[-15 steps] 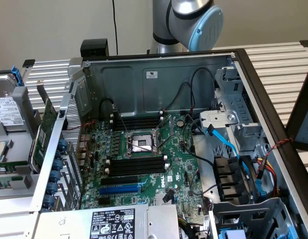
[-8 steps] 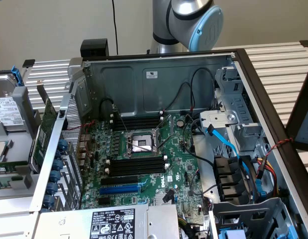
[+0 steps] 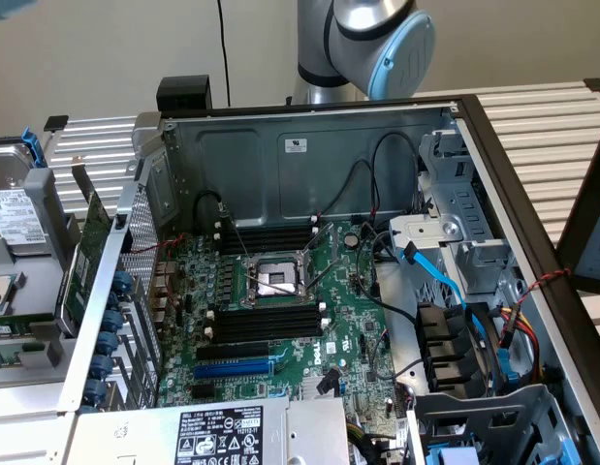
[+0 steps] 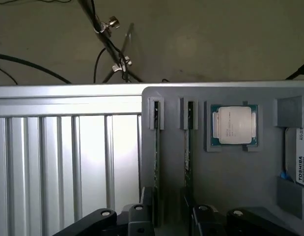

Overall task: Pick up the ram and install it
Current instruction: 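Pick up the ram and move it above insertion slot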

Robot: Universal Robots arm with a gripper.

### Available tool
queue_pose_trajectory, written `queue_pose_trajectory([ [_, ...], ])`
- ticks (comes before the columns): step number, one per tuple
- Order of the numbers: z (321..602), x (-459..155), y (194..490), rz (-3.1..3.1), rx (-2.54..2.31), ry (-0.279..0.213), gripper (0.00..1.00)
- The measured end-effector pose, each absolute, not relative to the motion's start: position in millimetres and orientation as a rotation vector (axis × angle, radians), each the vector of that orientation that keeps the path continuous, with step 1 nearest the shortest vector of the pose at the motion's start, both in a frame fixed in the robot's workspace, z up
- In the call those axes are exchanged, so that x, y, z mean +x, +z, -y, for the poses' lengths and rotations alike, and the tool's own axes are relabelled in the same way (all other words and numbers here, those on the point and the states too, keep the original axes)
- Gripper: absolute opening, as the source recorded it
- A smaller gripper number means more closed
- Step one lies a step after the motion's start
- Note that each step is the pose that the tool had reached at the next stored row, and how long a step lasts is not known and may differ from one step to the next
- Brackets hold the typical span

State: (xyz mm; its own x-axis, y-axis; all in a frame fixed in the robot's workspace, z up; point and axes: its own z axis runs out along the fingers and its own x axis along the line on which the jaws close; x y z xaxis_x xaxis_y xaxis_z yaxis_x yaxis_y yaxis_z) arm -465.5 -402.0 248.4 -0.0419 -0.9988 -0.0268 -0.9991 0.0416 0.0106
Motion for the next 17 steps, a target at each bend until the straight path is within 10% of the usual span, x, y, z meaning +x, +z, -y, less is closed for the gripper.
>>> queue_pose_trajectory([
  [17, 406, -465, 220, -2.292, -2.127, 0.037, 0.36],
])
